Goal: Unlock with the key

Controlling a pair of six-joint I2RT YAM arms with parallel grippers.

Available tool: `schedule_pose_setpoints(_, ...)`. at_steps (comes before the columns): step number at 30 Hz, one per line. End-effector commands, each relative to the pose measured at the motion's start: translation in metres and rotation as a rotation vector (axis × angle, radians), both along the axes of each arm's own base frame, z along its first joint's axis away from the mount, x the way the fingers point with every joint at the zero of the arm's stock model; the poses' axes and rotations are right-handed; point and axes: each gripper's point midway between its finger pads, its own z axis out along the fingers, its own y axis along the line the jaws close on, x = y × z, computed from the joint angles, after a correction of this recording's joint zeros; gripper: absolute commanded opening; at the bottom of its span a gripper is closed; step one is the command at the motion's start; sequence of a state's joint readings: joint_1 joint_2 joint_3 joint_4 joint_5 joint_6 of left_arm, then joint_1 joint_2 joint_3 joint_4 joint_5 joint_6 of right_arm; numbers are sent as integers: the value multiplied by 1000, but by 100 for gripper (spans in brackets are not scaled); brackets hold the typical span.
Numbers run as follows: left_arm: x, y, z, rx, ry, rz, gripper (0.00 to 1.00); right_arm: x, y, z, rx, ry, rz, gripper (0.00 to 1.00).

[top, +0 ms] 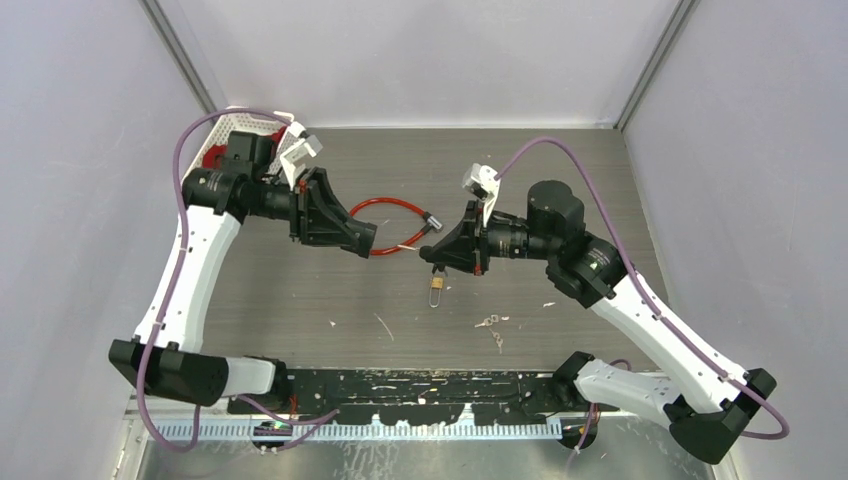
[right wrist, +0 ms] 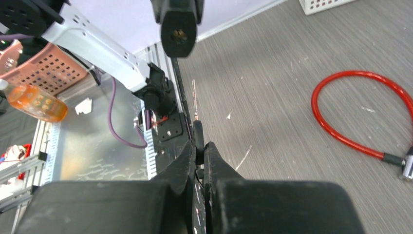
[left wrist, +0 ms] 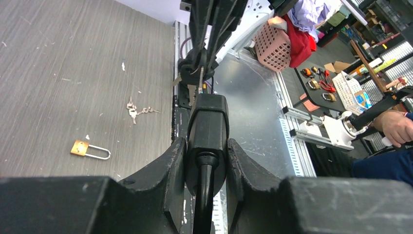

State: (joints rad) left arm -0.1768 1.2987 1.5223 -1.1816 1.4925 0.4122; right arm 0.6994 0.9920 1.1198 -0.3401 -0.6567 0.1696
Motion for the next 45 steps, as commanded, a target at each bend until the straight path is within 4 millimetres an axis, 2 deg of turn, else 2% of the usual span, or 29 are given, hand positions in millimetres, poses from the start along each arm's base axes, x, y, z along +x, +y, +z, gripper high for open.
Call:
schedule_pose_setpoints(1,-27,1,40,-186,-5,-110,0,-5,8,39,122,-88,48,1)
schedule_pose_setpoints(8,-24,0,49,-193,-34,-104,0,-6,17,50,168,-89,77,1)
schedule_pose_setpoints(28,-19,-2,49,-203,-37,-80,0,1,38,52,160,-75,101,1)
schedule_pose_setpoints(45,-21,-1,50,-203,-39,-80,0,3,45,48,148,-49,100,1)
